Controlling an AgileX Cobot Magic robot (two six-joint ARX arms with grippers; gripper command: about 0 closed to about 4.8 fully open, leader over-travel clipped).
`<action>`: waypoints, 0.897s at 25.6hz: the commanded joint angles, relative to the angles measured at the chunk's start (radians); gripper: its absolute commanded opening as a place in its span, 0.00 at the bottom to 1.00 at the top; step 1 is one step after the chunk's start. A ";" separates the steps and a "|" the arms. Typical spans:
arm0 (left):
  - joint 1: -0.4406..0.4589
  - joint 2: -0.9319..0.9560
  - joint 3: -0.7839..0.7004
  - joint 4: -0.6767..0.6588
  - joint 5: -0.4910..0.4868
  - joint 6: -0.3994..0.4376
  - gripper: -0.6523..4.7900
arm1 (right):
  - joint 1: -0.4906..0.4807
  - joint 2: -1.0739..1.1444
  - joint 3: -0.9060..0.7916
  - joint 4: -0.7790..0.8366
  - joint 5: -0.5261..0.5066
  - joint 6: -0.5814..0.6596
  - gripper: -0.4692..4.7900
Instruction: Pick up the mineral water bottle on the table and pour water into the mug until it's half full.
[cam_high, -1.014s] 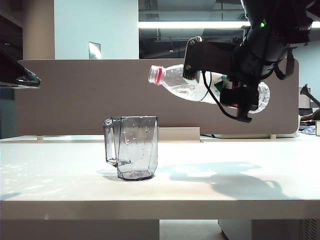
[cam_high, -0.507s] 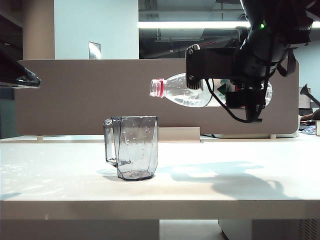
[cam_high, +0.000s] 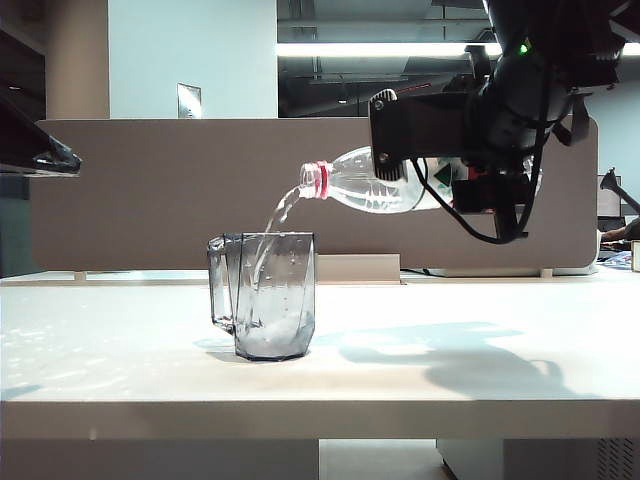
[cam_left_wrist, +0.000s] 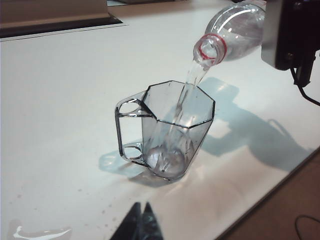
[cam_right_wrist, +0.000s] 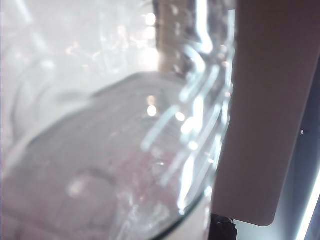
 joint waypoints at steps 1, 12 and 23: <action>-0.002 -0.002 0.003 0.006 0.000 -0.003 0.11 | 0.002 -0.011 0.011 0.061 0.006 0.004 0.59; -0.002 -0.002 0.003 0.006 0.000 -0.003 0.11 | 0.002 -0.011 0.011 0.092 0.006 -0.023 0.59; -0.002 -0.002 0.003 0.006 0.000 -0.003 0.11 | 0.001 -0.011 0.011 0.132 0.014 -0.040 0.59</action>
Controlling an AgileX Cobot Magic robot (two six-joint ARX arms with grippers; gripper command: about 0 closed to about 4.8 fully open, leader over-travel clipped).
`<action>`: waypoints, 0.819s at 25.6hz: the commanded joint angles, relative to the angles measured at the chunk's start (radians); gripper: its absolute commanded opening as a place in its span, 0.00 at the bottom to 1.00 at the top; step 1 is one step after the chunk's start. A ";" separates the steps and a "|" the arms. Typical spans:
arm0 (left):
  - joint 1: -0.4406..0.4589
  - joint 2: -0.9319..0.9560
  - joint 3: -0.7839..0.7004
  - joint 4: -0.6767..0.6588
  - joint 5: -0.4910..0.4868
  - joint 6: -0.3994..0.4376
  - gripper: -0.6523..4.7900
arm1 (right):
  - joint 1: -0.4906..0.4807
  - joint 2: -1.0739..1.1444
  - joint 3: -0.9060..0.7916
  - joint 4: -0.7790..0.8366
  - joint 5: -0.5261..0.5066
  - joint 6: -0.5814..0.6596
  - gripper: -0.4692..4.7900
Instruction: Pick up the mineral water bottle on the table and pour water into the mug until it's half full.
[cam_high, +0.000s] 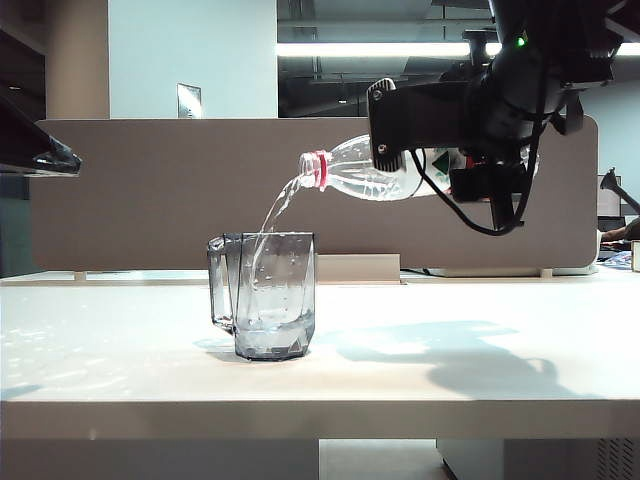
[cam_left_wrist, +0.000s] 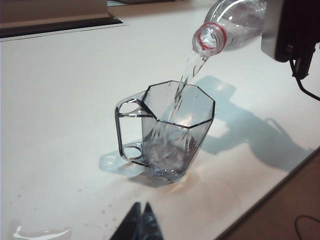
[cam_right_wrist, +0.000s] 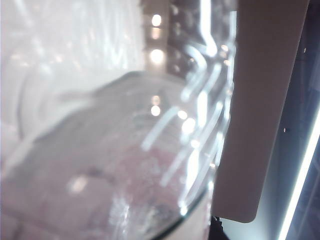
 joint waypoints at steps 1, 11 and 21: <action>-0.002 -0.002 0.003 0.006 0.000 -0.003 0.11 | 0.001 -0.011 0.010 0.076 0.006 0.004 0.59; -0.002 -0.002 0.003 0.006 0.000 -0.003 0.11 | -0.008 -0.011 0.010 0.102 0.021 0.003 0.59; -0.002 -0.002 0.003 0.006 0.000 -0.003 0.11 | -0.031 -0.011 0.010 0.114 0.024 0.003 0.59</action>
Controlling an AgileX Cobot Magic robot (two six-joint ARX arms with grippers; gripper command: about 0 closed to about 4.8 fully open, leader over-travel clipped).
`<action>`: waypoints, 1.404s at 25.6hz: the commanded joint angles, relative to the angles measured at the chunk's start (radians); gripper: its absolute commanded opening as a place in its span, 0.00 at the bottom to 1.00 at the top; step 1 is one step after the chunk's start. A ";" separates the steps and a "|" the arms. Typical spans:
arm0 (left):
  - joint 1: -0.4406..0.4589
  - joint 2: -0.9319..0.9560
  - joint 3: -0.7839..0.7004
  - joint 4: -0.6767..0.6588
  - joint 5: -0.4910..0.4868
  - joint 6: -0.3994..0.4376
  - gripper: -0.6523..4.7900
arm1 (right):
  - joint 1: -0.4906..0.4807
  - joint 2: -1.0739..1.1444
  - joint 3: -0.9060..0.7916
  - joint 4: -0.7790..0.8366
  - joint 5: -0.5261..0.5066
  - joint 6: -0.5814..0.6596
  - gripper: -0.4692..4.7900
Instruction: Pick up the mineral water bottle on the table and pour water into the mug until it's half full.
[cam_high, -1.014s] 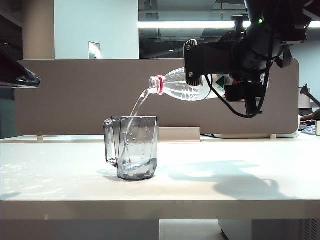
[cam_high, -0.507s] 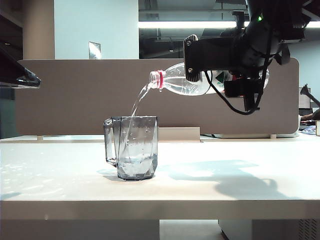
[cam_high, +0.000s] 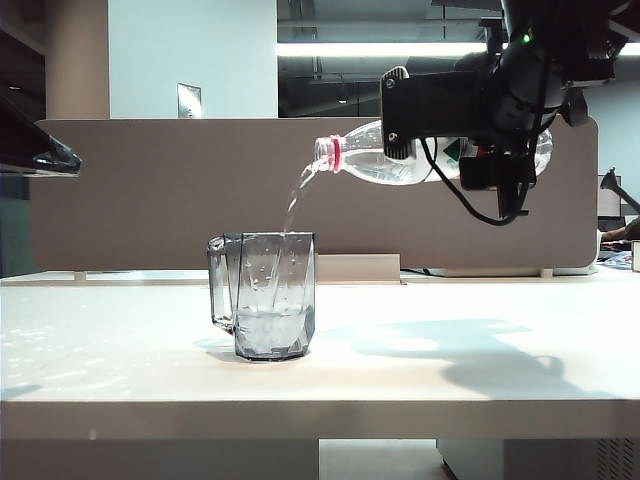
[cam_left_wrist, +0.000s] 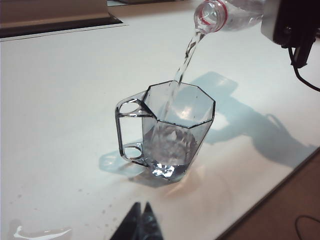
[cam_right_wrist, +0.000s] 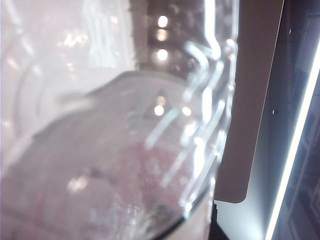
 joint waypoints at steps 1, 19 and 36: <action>-0.002 -0.002 0.003 0.006 0.001 -0.003 0.11 | 0.001 -0.011 0.009 0.056 0.003 0.004 0.59; -0.002 -0.002 0.003 0.006 0.001 -0.003 0.11 | 0.002 -0.011 0.009 0.058 -0.002 -0.027 0.59; -0.002 -0.002 0.003 0.006 0.001 -0.003 0.11 | 0.004 -0.011 0.009 0.090 -0.036 -0.100 0.59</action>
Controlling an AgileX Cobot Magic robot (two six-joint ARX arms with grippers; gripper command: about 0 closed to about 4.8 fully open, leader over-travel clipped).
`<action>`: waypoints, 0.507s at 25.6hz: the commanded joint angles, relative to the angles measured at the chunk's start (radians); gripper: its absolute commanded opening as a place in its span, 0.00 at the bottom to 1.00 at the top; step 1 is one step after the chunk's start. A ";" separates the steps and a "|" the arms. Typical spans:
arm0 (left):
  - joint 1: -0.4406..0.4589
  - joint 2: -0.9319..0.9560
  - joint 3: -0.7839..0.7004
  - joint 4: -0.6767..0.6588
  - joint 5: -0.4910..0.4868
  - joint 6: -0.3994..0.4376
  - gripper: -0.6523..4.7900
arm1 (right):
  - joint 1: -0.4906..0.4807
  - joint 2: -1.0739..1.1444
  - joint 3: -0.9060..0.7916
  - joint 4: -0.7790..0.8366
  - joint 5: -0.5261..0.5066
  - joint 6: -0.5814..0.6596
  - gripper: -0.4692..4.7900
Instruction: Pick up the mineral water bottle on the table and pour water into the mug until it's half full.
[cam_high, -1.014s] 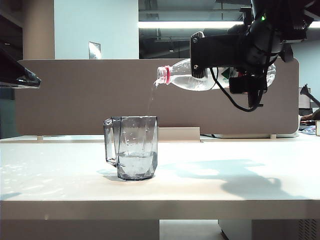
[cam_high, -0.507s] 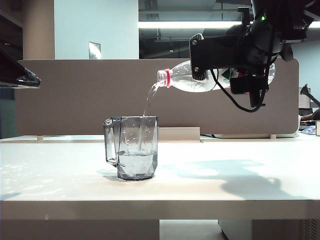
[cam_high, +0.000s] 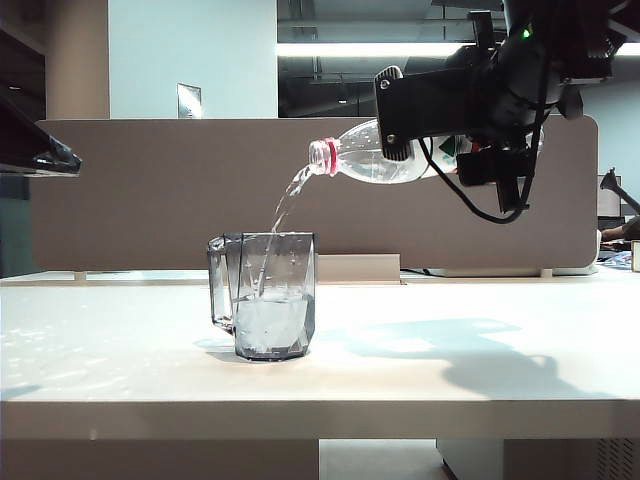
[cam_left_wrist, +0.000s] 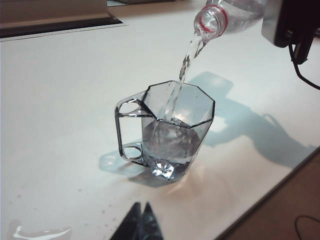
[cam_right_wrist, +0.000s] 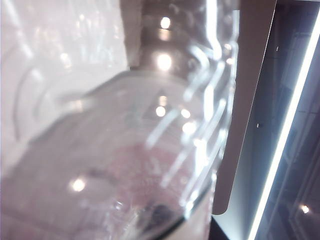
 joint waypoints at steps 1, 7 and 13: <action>-0.001 -0.002 0.003 0.006 0.000 -0.003 0.11 | 0.001 -0.010 0.009 0.067 -0.013 -0.005 0.59; -0.001 -0.002 0.003 0.006 0.000 -0.003 0.11 | 0.001 -0.010 0.009 0.069 -0.024 -0.005 0.59; -0.001 -0.002 0.003 0.006 0.000 -0.003 0.11 | 0.001 -0.010 0.009 0.069 -0.025 0.005 0.59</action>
